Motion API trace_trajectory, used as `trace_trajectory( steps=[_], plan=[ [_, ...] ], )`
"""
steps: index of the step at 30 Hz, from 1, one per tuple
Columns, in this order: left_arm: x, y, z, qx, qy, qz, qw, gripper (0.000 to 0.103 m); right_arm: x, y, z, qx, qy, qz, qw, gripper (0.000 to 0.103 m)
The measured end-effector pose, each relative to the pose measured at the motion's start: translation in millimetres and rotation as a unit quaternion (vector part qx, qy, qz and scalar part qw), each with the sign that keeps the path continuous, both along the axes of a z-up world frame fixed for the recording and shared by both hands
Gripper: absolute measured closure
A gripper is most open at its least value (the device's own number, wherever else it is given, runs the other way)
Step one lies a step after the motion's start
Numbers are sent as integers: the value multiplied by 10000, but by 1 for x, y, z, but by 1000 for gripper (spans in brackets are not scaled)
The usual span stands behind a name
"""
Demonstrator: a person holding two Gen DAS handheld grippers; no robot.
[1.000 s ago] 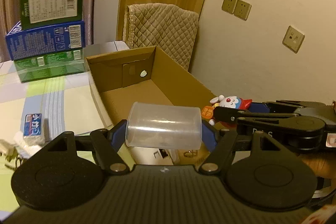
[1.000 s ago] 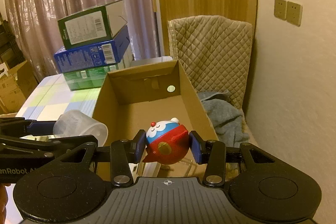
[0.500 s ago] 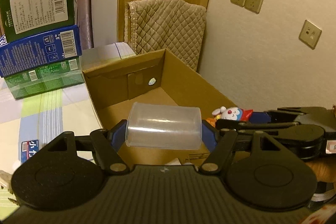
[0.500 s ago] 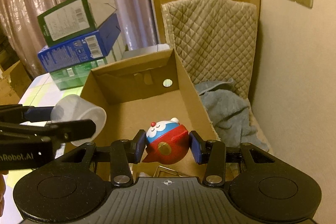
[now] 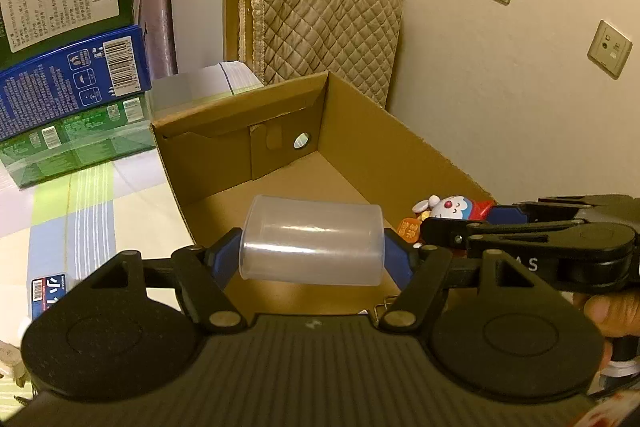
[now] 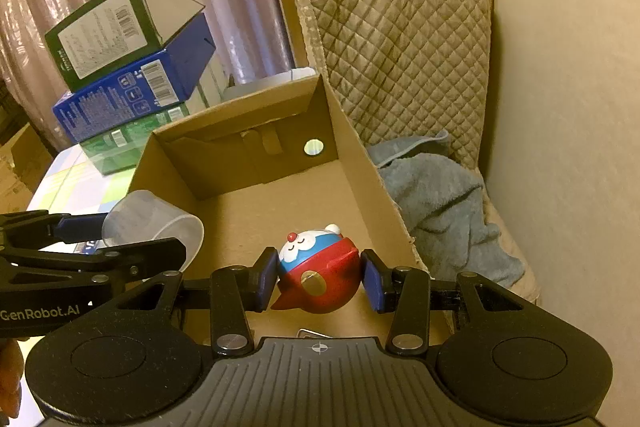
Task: Organize rigid objects
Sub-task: 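Carry the Doraemon figure and clear cylinder over the cardboard box with both tools, then open both tools to drop the figure and cylinder into the box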
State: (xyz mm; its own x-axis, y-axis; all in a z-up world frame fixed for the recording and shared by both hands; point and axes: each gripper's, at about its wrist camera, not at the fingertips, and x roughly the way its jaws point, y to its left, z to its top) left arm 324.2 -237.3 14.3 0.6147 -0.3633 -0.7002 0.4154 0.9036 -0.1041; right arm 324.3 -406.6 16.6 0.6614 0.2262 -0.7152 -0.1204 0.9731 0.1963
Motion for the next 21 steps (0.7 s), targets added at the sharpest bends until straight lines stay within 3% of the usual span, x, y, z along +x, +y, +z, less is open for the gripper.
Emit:
trace_trajectory(
  steps=[2,5,21],
  plan=[
    [3,0,-2,-14,-43,30,10000,34,1,-1,-1,36,26,-30,10000,62],
    [9,4,-3,-17,-64,205,9998,24,2,-3,-2,36,52,-50,10000,62],
    [-2,25,16,-74,-244,305,9992,24,3,9,3,35,55,32,10000,61]
  ],
)
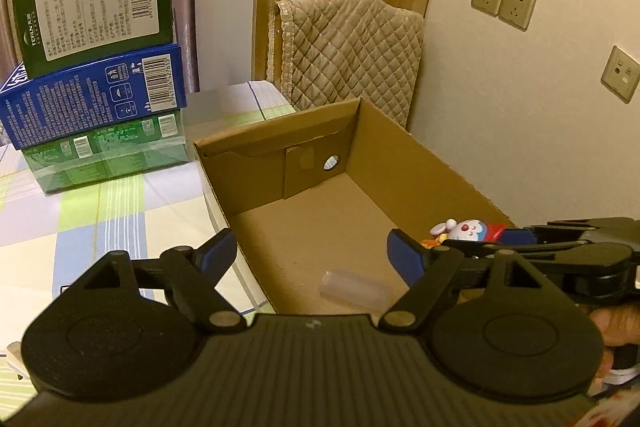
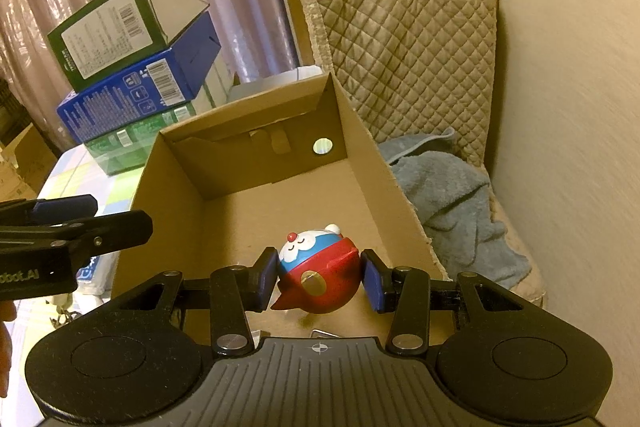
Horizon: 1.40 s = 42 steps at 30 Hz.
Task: Organize rigid objects
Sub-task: 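Open both tools to drop the figure and cylinder into the box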
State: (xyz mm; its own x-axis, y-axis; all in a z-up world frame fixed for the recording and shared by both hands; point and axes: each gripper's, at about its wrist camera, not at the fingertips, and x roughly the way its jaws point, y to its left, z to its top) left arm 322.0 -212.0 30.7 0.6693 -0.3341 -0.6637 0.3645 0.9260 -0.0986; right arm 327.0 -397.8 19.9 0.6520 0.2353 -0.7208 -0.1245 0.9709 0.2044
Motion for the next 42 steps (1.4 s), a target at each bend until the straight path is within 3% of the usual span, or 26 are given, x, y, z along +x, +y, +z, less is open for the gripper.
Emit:
trace_trajectory(
  steps=[31,42],
  plan=[
    [-5,8,-7,-70,81,65,9999,24,10,8,-16,-34,159,-26,9999,61],
    [-8,14,-4,-110,59,106,9999,24,11,5,-14,69,-50,-132,9999,61]
  ],
)
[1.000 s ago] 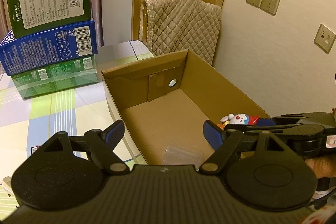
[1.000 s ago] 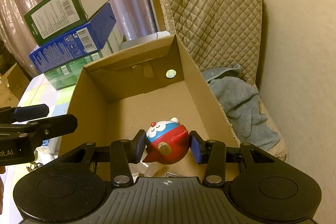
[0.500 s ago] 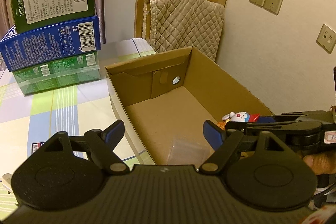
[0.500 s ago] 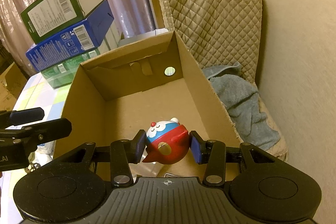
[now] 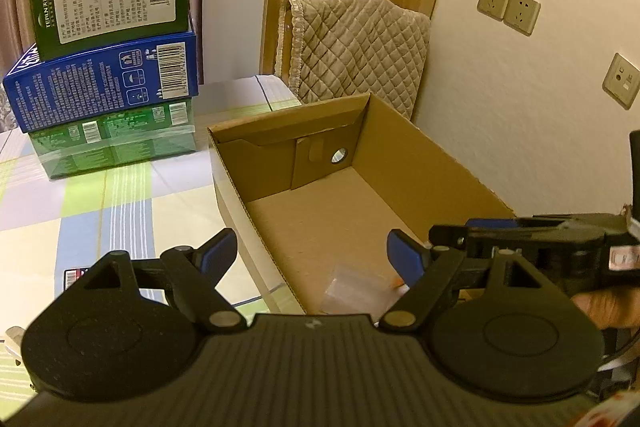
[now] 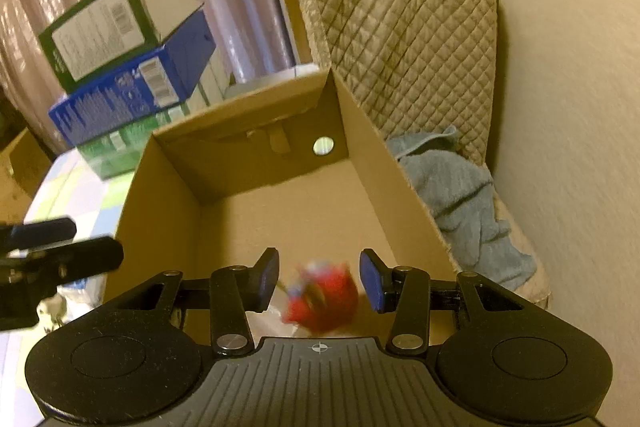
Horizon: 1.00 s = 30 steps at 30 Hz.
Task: Organize rigid objects
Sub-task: 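Open both tools to drop the figure and cylinder into the box, then withdraw both tools from the box back over the table items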
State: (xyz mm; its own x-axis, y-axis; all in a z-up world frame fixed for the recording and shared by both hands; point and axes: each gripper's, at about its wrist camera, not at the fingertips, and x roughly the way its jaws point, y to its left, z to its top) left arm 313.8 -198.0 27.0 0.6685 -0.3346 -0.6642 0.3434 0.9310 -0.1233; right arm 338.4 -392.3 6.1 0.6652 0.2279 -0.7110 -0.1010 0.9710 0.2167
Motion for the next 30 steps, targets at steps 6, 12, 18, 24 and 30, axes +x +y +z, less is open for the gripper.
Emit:
trace_trajectory(
  steps=[6,12,18,24,30],
  plan=[
    [-8,11,2,-46,12,92,9999,24,-8,-2,11,-13,-121,-19,9999,61],
    [-26,25,10,-119,10,200,9997,24,-27,1,25,8,-181,-1,9998,60],
    [-55,42,21,-217,-21,346,9992,24,-59,11,43,52,-249,27,9997,59],
    [-93,59,31,-356,-42,517,9980,24,-104,25,61,174,-376,19,9991,50],
    [-128,82,37,-376,-47,701,9968,24,-148,45,71,210,-487,105,9985,43]
  ],
)
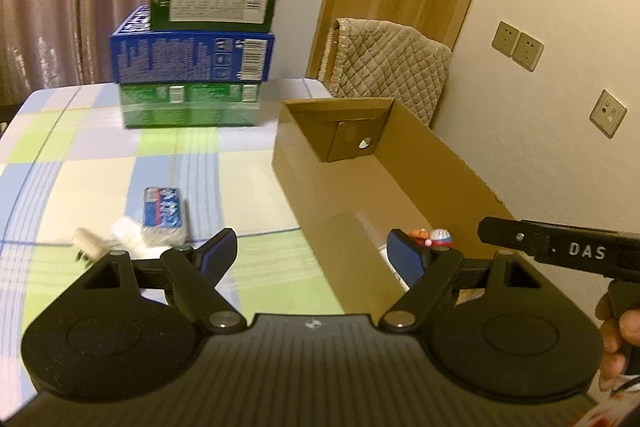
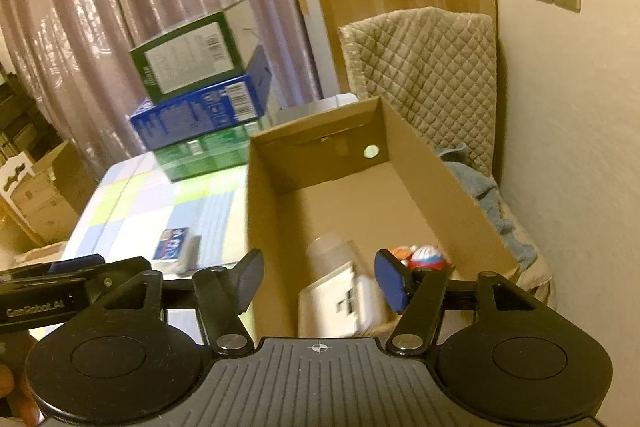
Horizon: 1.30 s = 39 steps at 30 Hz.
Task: Organize rigid objects
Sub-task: 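Withdraw both tools from the box back over the table items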
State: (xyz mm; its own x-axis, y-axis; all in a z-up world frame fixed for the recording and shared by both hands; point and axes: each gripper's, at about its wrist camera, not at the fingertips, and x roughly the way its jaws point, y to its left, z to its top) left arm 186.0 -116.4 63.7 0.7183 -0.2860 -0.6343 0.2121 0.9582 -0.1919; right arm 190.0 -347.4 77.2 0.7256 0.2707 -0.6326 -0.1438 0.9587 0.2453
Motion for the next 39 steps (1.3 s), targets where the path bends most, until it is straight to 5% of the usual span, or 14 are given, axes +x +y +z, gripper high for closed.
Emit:
trace_trajectory(
  steps=[23,39],
  plan=[
    [-116,106,-30,475,49,803,9956,21,-96,69,-19,-139,-1,420,9990,29],
    [-119,141,-39,546,138,1037,9930,21,-98,96,-36,-174,156,715,9972,28]
  ],
)
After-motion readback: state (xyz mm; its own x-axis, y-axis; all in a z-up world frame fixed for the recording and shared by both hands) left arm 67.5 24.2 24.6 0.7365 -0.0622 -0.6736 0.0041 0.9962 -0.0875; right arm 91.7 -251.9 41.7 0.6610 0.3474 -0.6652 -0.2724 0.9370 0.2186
